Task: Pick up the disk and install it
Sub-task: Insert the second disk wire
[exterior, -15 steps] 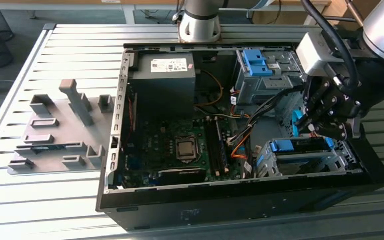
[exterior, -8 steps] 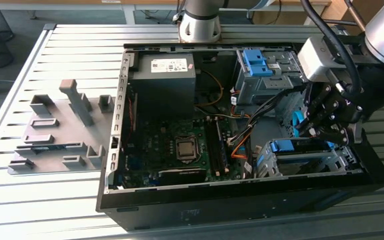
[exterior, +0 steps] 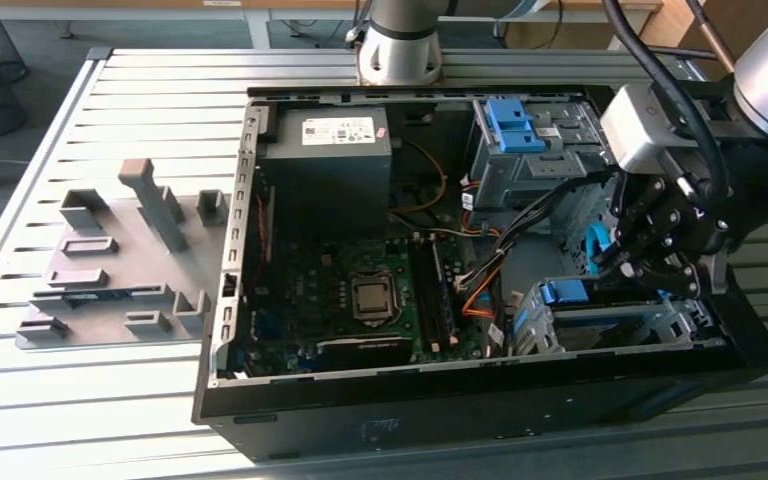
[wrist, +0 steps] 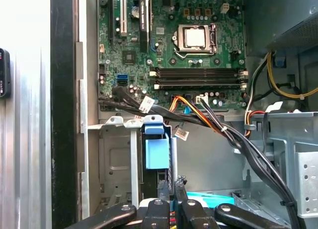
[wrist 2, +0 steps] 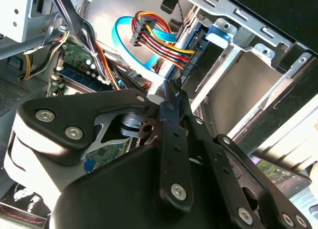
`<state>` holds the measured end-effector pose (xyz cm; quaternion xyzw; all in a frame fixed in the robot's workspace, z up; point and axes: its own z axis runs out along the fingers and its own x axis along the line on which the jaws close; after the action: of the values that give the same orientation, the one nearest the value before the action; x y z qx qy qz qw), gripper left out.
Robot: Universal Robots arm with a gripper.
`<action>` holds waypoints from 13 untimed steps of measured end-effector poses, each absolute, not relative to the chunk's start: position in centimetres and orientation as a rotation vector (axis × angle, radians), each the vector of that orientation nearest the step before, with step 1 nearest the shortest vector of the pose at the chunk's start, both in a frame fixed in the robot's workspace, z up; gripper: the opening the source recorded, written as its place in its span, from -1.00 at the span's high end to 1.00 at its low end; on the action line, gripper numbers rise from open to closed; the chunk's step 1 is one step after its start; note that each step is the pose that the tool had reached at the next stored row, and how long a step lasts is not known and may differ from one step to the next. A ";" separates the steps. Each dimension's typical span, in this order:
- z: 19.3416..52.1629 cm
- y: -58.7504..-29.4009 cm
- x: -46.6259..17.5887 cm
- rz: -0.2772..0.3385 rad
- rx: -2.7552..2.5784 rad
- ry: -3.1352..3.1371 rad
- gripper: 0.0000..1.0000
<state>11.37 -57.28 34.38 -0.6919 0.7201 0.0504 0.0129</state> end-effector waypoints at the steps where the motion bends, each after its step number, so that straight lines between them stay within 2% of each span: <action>1: 34.3 -57.4 11.4 0.157 -2.156 2.244 0.68; 13: 34.0 -57.7 11.8 0.182 -2.171 2.250 0.68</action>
<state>11.80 -57.72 34.00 -0.6931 0.7185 0.0580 0.0047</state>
